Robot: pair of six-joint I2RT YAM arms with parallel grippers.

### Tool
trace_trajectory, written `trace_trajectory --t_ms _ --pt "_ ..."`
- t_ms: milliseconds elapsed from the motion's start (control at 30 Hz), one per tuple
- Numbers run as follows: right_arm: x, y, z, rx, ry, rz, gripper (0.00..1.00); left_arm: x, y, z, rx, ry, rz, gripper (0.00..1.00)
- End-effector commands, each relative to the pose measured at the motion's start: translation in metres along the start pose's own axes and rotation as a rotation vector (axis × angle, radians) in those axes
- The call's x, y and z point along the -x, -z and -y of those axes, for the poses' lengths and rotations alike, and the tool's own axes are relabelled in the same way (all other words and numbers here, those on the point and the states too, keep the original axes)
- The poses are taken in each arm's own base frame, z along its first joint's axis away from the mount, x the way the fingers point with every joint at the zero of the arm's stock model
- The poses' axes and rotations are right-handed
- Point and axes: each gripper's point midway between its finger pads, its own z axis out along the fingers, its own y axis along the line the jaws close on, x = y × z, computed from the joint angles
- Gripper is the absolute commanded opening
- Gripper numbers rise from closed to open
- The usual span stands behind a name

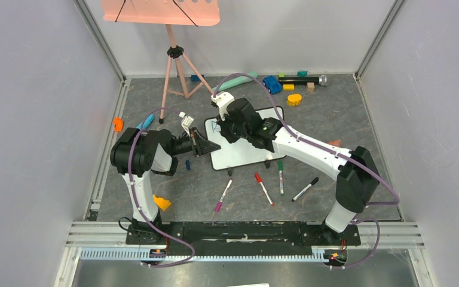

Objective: Write a sentence on the whiteboard
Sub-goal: Pick up the sentence from the whiteboard.

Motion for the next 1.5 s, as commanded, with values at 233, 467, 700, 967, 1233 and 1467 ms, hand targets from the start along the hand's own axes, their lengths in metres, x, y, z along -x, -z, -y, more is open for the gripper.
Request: trace_trajectory --t_ms 233,467,700,967,1233,1467 --pt "0.008 -0.006 0.004 -0.017 0.009 0.019 0.0 -0.005 0.002 -0.012 0.025 -0.159 0.013 0.02" --pt "0.011 0.003 0.019 -0.1 -0.001 0.034 0.0 -0.005 0.002 -0.012 0.026 -0.159 0.014 0.02" --pt "0.009 0.008 0.026 -0.135 -0.007 0.036 0.0 -0.005 0.003 -0.012 0.026 -0.159 0.013 0.02" --pt "0.003 0.012 0.029 -0.151 -0.006 0.021 0.0 -0.004 0.002 -0.012 0.026 -0.161 0.015 0.02" --pt "-0.013 0.015 0.027 -0.136 -0.001 -0.009 0.0 -0.005 0.002 -0.012 0.027 -0.159 0.014 0.02" --pt "-0.016 0.01 0.017 -0.078 -0.001 -0.017 0.0 -0.005 0.002 -0.012 0.026 -0.156 0.013 0.02"
